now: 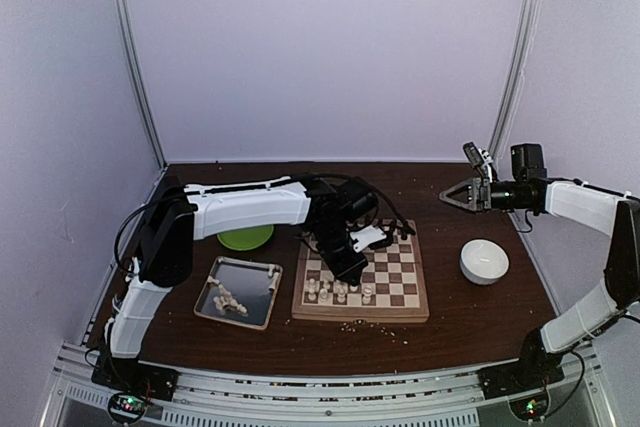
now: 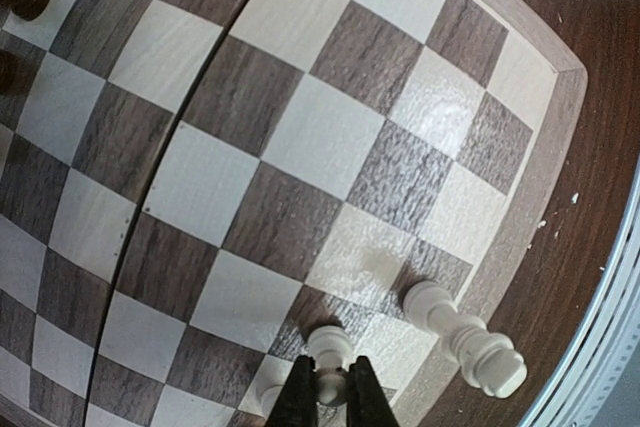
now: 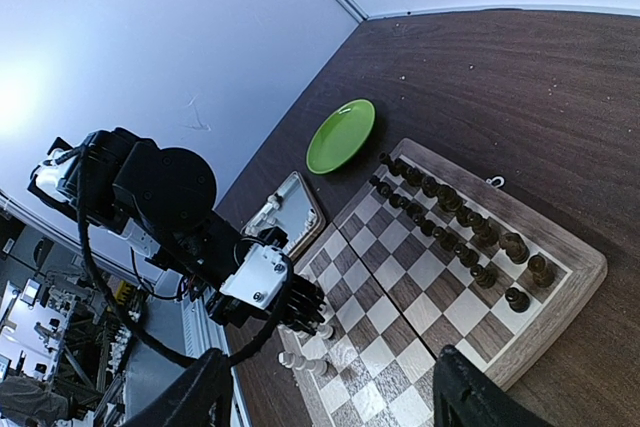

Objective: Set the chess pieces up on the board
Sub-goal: Place the pawn on d2.

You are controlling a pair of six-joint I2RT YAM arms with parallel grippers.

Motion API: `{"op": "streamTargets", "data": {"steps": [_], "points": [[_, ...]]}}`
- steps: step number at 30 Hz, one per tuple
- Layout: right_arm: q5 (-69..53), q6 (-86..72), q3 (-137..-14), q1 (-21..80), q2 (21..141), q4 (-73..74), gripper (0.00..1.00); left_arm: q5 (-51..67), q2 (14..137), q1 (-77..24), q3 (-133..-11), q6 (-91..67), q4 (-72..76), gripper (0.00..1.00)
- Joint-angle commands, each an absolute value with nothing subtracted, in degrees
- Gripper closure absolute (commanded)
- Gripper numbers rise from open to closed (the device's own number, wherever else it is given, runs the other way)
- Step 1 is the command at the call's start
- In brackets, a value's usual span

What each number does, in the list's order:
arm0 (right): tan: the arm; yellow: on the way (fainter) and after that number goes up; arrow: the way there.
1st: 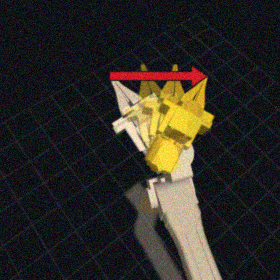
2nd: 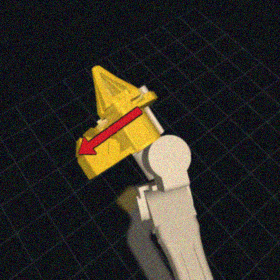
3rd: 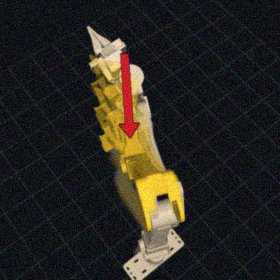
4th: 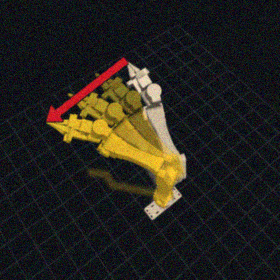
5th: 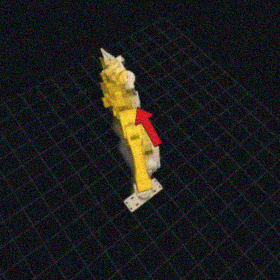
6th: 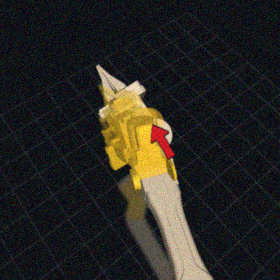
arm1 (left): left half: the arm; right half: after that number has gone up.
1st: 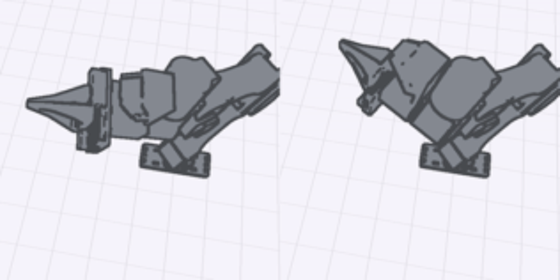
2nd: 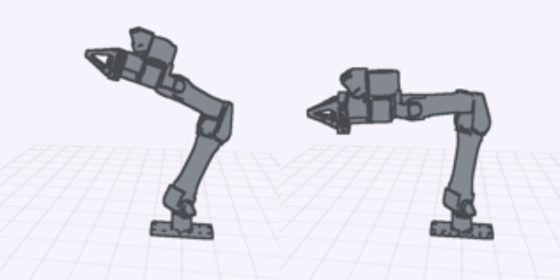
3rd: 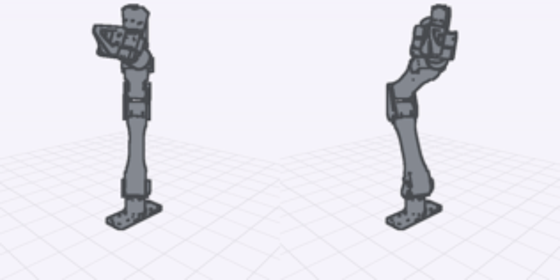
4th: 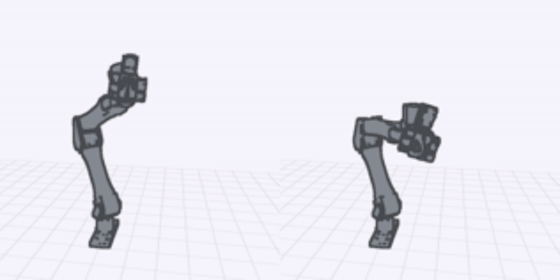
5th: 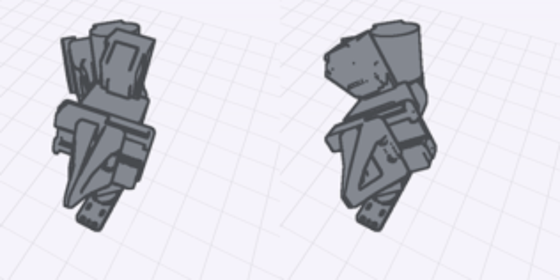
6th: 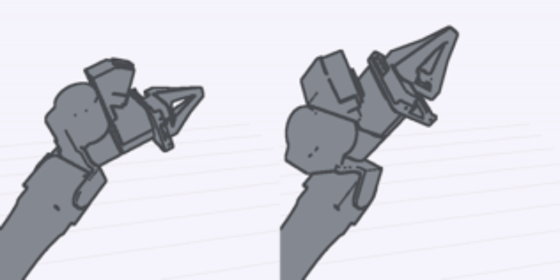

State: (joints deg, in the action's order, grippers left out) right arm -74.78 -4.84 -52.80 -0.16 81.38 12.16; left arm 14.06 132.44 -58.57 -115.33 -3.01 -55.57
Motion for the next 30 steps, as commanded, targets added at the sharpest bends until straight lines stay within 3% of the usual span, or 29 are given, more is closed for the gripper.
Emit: {"op": "streamTargets", "data": {"steps": [1, 16, 23, 30], "points": [[-75.69, -4.27, -54.27, -0.7, 81.07, 12.15, 0.31, 13.46, 133.14, -58.8, -117.32, -2.12, -55.68, 0.95], [-75.88, -4.13, -54.45, -0.7, 81.19, 12.4, 0.31, 13.09, 133.68, -58.89, -117.71, -2.46, -55.68, 0.85], [-75.94, -3.98, -54.62, -0.66, 81.26, 12.66, 0.32, 12.77, 133.28, -58.89, -118.7, -2.96, -55.62, 0.75], [-75.91, -3.96, -54.49, -0.7, 80.96, 12.67, 0.31, 2.88, 123.14, -58.6, -114.95, -4.91, -54.9, 0.68]]}}
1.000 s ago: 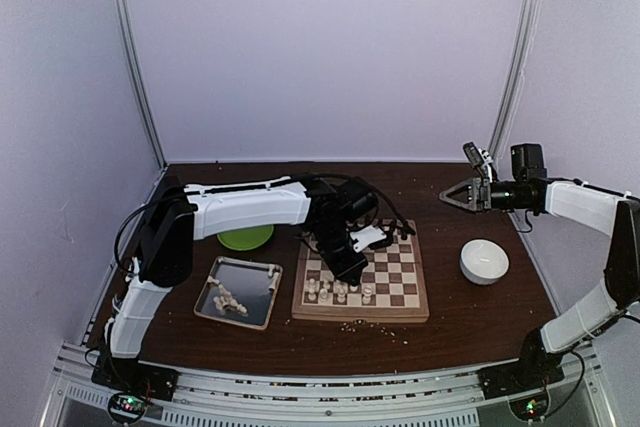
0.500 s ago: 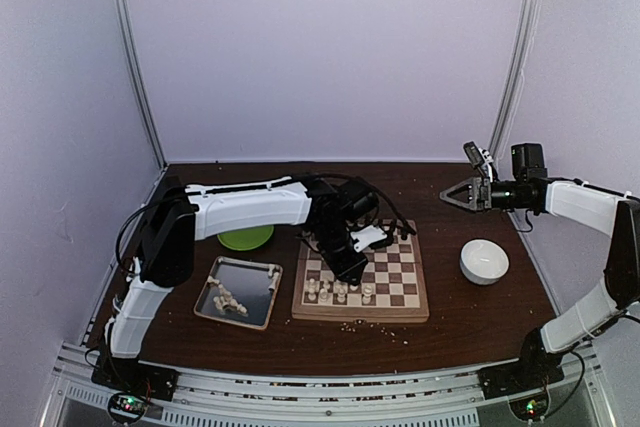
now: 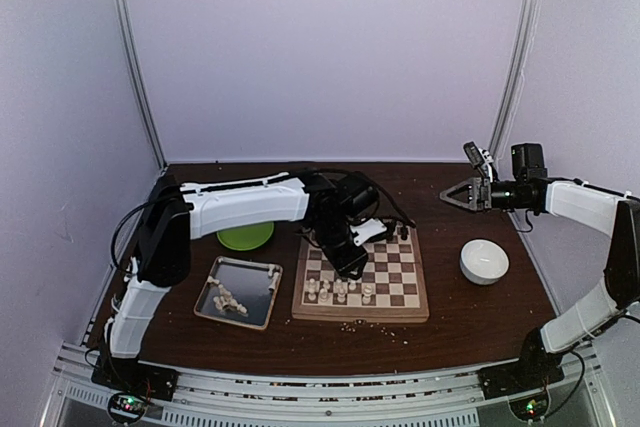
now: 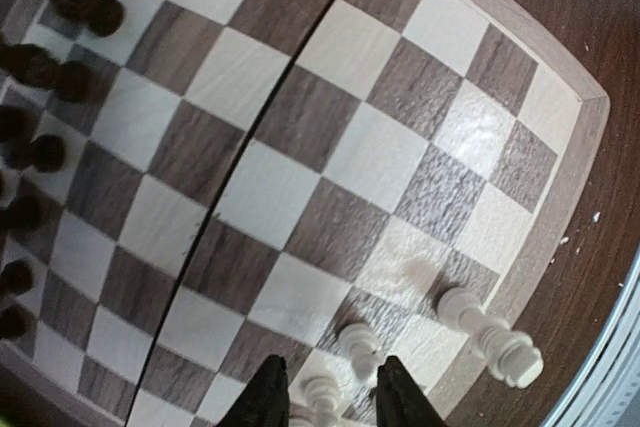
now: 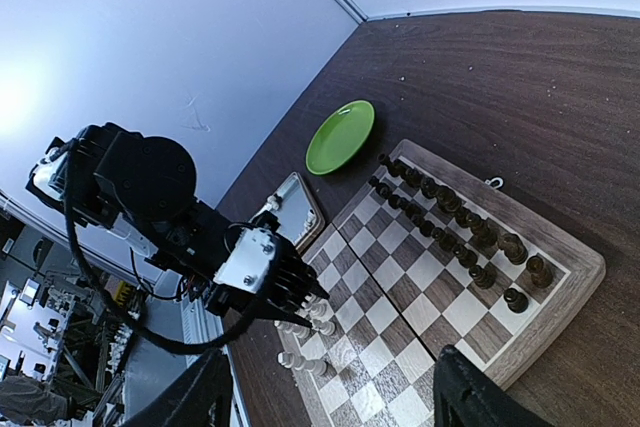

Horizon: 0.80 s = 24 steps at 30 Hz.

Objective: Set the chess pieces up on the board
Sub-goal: Place the pawn on d2, then pick up the rook from the storage box.

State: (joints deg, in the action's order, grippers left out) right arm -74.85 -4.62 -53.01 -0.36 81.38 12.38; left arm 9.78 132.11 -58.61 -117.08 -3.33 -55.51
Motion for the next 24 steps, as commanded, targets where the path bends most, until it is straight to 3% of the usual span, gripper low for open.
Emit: {"op": "streamTargets", "data": {"steps": [1, 8, 15, 24], "points": [[-75.91, -3.96, -54.47, -0.7, 80.99, 12.7, 0.31, 1.2, 120.78, -58.31, -112.58, -5.71, -54.26, 0.67], [-72.96, -2.73, -54.85, -0.66, 80.0, 13.99, 0.32, -6.79, 100.24, -51.66, -88.58, -15.2, -49.76, 0.65], [-68.22, 0.33, -55.55, 0.49, 78.33, 16.22, 0.32, -7.64, 85.08, -42.98, -66.11, -24.32, -50.42, 0.64], [-68.35, 0.88, -55.99, 1.58, 80.71, 17.05, 0.32, -4.71, 80.28, -39.4, -56.93, -28.73, -54.23, 0.66]]}}
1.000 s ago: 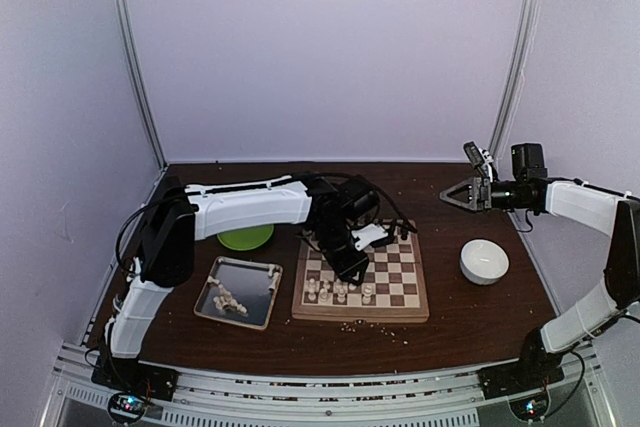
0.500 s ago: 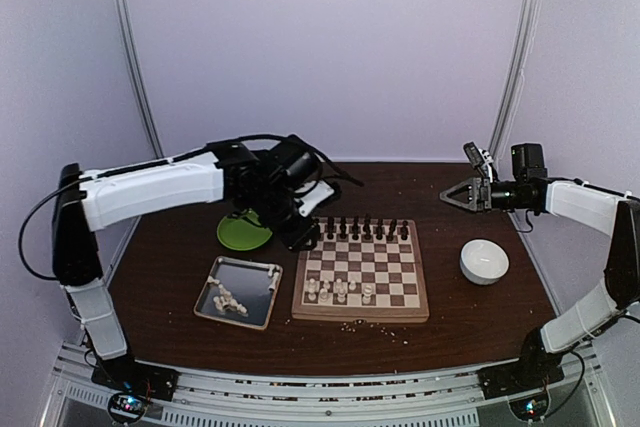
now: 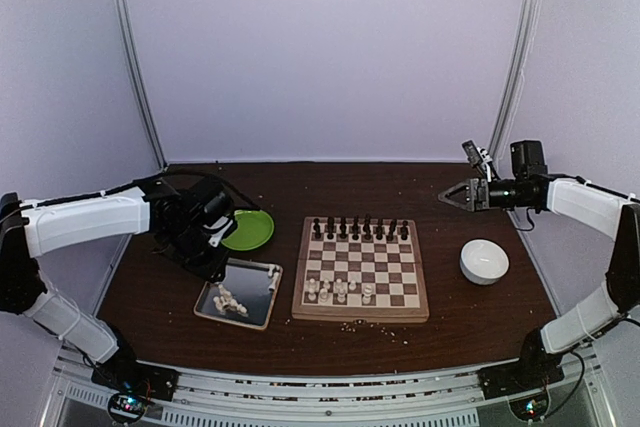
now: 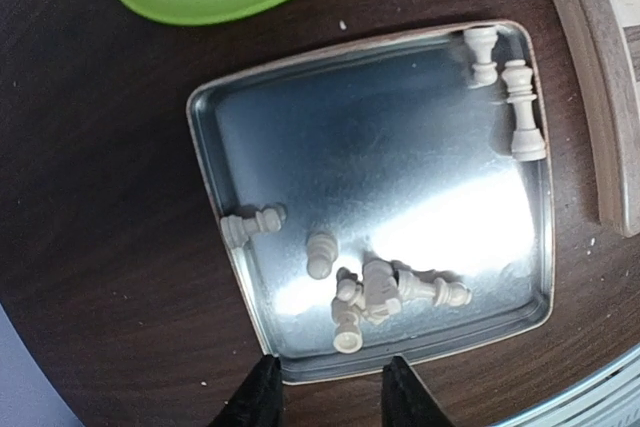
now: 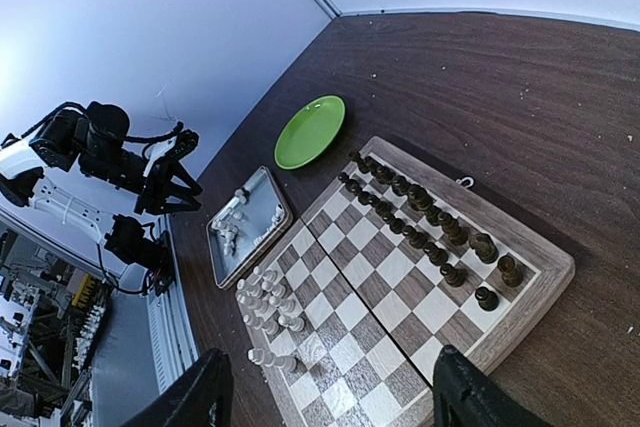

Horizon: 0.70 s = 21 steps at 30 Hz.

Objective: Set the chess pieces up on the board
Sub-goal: Pick up the rook from the storage box.

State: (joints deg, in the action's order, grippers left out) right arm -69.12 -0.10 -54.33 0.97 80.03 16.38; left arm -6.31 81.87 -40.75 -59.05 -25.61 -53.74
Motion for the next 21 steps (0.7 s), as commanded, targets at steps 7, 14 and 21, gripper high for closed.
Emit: {"op": "streamTargets", "data": {"steps": [7, 14, 21], "points": [[-68.41, 1.31, -55.86, 1.67, 80.6, 17.4, 0.32, -0.2, 83.55, -39.11, -56.27, -26.65, -53.4, 0.66], [-68.55, 1.96, -55.86, 1.68, 80.42, 18.01, 0.32, 3.51, 86.59, -39.11, -55.71, -24.83, -52.29, 0.69], [-68.88, 2.24, -55.89, 1.67, 81.01, 18.24, 0.32, 1.59, 89.65, -39.11, -55.1, -25.09, -52.34, 0.76]]}}
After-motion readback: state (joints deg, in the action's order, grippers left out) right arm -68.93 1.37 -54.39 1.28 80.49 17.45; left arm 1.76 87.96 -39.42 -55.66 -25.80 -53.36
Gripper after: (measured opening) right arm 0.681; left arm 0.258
